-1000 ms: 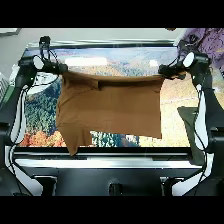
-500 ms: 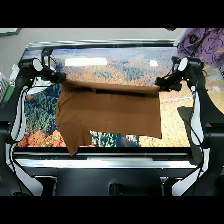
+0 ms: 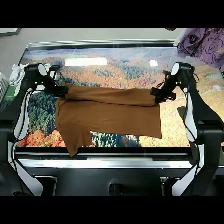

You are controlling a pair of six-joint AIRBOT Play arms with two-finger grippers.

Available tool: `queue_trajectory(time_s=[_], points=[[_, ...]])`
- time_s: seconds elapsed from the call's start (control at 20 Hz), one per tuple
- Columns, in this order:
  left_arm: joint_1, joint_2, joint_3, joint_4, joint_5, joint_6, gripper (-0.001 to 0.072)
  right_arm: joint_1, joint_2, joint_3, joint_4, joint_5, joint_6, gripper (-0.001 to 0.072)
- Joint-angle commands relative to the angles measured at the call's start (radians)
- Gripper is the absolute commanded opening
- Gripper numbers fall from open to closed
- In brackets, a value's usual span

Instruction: Fold the clothes and pants, and hang the long-sleeved shirts on hangers.

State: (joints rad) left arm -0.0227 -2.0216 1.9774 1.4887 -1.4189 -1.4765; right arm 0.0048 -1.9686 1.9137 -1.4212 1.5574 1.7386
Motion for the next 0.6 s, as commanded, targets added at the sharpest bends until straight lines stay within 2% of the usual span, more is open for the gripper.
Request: queue_trajectory(time_s=[0.0,0.05,0.1,0.15,0.2,0.25,0.3,0.4,0.55], points=[[-0.005,-0.01,-0.003,-0.034,-0.032,0.0,0.0015,0.018,-0.012,0.0,-0.043,0.026,0.002,0.0029],[-0.006,-0.01,-0.003,-0.044,-0.032,-0.001,0.0026,0.018,-0.014,0.0,-0.043,0.039,0.002,0.0082],[-0.006,-0.009,-0.002,-0.049,-0.032,-0.019,0.0142,0.018,-0.016,0.0,-0.043,0.053,0.002,0.0214],[-0.006,-0.006,-0.002,-0.049,-0.035,-0.043,0.0364,0.018,-0.016,0.0,-0.059,0.072,-0.003,0.0319],[-0.003,-0.002,0.001,-0.048,-0.048,-0.053,0.0545,0.016,-0.014,0.0,-0.09,0.101,-0.031,0.0389],[0.003,0.007,0.01,-0.048,-0.078,-0.048,0.0568,0.016,-0.008,0.0,-0.159,0.146,-0.065,0.0433],[0.017,0.021,0.017,-0.048,-0.107,-0.042,0.0571,0.0,0.006,0.0,-0.21,0.167,-0.059,0.0435],[0.071,0.082,0.007,-0.073,-0.138,-0.057,0.0572,-0.059,0.056,0.0,-0.188,0.156,-0.079,0.0434],[0.223,0.253,-0.19,-0.16,-0.125,-0.056,0.0572,-0.226,0.178,-0.085,0.032,0.09,-0.166,0.0421]])
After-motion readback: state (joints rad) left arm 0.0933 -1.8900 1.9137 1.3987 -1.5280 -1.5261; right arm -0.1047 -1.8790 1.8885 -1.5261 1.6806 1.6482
